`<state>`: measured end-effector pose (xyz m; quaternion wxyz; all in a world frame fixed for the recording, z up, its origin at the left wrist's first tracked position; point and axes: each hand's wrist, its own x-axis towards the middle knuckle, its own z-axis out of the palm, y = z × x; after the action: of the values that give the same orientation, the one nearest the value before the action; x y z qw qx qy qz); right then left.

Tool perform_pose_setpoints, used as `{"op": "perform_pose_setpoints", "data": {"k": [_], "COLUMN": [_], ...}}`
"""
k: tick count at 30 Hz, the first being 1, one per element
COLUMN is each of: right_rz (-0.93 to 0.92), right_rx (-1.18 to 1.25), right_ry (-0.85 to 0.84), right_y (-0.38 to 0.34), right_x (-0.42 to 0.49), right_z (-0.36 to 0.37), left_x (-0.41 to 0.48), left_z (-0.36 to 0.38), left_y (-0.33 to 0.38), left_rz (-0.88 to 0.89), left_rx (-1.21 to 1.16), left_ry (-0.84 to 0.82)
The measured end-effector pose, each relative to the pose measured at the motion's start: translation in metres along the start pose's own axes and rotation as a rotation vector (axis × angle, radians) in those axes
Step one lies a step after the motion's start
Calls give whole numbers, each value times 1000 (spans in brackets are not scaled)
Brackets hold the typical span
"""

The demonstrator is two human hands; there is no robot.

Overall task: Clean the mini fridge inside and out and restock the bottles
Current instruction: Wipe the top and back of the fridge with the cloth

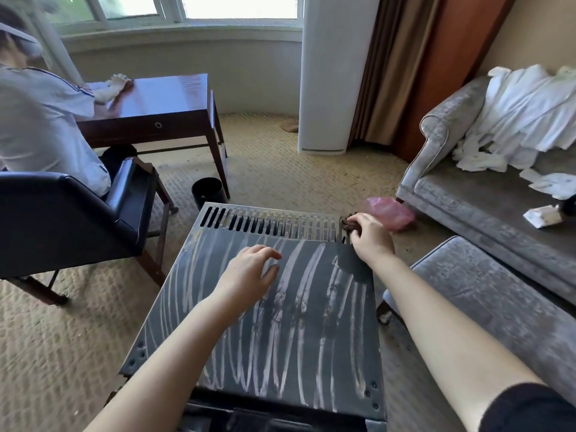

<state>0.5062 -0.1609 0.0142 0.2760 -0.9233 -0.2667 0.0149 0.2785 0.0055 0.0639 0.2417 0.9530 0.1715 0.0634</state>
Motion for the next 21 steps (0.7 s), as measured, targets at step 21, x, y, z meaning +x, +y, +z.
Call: {"op": "perform_pose_setpoints", "data": {"k": [21], "right_rz": [-159], "right_rx": [11], "right_ry": [-76], "right_y": [-23], "right_x": [-127], "right_z": [-4], "left_x": [-66], "left_z": [6], "left_y": [-35], "left_rz": [115], "left_rx": [-96], "left_ry": [86]}}
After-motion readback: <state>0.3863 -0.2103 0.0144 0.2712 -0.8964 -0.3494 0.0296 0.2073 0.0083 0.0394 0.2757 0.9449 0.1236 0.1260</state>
